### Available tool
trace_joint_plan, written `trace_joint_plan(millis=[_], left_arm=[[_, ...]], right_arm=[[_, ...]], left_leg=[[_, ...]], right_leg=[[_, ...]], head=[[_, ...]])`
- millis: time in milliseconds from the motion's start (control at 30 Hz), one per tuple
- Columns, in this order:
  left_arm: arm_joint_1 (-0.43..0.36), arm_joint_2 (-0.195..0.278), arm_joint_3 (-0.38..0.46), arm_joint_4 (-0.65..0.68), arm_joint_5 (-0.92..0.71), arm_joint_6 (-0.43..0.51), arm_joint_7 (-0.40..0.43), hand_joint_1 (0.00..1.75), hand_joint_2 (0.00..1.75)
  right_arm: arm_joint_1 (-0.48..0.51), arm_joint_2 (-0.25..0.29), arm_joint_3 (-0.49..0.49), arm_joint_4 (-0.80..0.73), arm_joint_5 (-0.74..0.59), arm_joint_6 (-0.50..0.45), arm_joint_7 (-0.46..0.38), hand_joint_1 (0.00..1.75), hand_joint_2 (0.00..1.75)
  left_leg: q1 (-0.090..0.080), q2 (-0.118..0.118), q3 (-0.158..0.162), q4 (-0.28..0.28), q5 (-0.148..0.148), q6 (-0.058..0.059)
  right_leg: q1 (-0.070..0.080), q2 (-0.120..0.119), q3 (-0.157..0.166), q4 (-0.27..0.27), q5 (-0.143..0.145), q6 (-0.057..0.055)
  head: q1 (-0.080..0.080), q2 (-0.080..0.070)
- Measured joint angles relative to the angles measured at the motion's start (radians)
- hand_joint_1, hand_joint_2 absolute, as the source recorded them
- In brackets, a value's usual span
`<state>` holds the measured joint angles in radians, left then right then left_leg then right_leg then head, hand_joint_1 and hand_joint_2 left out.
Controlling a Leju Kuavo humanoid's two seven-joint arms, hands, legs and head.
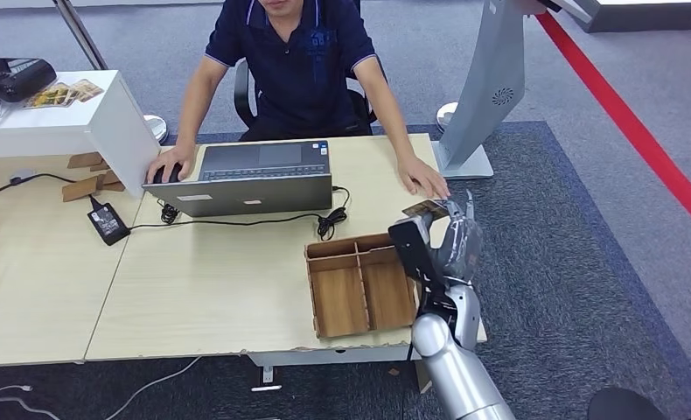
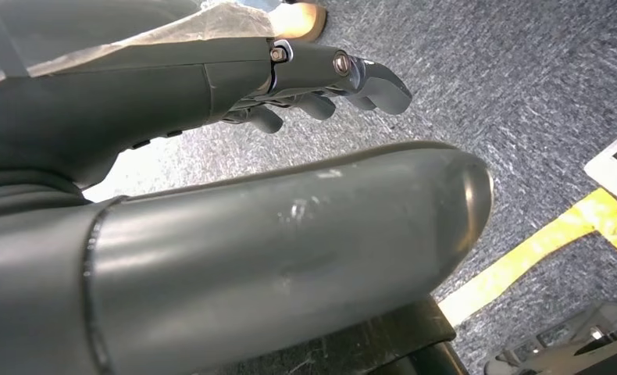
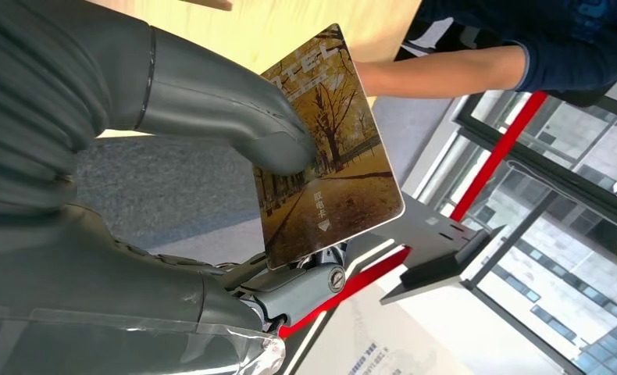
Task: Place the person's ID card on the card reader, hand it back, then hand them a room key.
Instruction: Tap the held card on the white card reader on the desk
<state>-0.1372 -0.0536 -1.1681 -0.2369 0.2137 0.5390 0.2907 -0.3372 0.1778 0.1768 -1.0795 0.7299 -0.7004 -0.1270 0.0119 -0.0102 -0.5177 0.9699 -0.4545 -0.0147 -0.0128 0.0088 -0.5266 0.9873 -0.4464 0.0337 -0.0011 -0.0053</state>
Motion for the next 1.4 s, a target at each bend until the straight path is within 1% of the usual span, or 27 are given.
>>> trace_joint_plan(millis=[300, 700, 900, 1100, 1400], left_arm=[[-0.001, 0.000, -0.015, 0.000, -0.009, -0.004, -0.001, 0.00, 0.00], [-0.005, -0.001, -0.034, 0.000, -0.033, -0.015, -0.006, 0.00, 0.00], [-0.006, -0.001, -0.042, 0.000, -0.029, -0.015, -0.006, 0.00, 0.00], [-0.004, -0.001, -0.043, 0.000, -0.015, -0.009, -0.006, 0.00, 0.00], [-0.003, 0.000, -0.044, 0.000, -0.005, -0.006, -0.006, 0.00, 0.00]], right_arm=[[-0.016, 0.016, 0.030, -0.001, 0.022, 0.000, 0.000, 1.75, 1.75], [-0.088, 0.040, 0.105, 0.026, 0.037, 0.002, 0.021, 1.75, 1.75], [-0.105, 0.046, 0.120, 0.051, 0.038, 0.002, 0.031, 1.75, 1.75], [-0.096, 0.027, 0.114, 0.080, 0.035, 0.002, 0.039, 1.75, 1.75], [-0.052, -0.014, 0.064, 0.113, 0.075, 0.000, 0.043, 1.75, 1.75]], left_leg=[[0.000, 0.000, 0.000, 0.000, 0.000, 0.000], [0.000, 0.000, 0.000, 0.000, 0.000, 0.000], [0.000, 0.000, 0.000, 0.000, 0.000, 0.000], [0.000, 0.000, 0.000, 0.000, 0.000, 0.000], [0.000, 0.000, -0.001, 0.000, 0.000, 0.000]], right_leg=[[0.000, 0.000, 0.000, 0.000, 0.000, 0.000], [0.000, 0.000, 0.000, 0.000, 0.000, 0.000], [0.000, 0.000, -0.001, 0.000, 0.000, 0.000], [0.000, 0.000, -0.001, 0.000, 0.000, 0.000], [0.000, 0.000, -0.002, 0.000, 0.000, 0.000]], head=[[0.000, 0.000], [0.000, 0.000], [0.000, 0.000], [0.000, 0.000], [0.000, 0.000]])
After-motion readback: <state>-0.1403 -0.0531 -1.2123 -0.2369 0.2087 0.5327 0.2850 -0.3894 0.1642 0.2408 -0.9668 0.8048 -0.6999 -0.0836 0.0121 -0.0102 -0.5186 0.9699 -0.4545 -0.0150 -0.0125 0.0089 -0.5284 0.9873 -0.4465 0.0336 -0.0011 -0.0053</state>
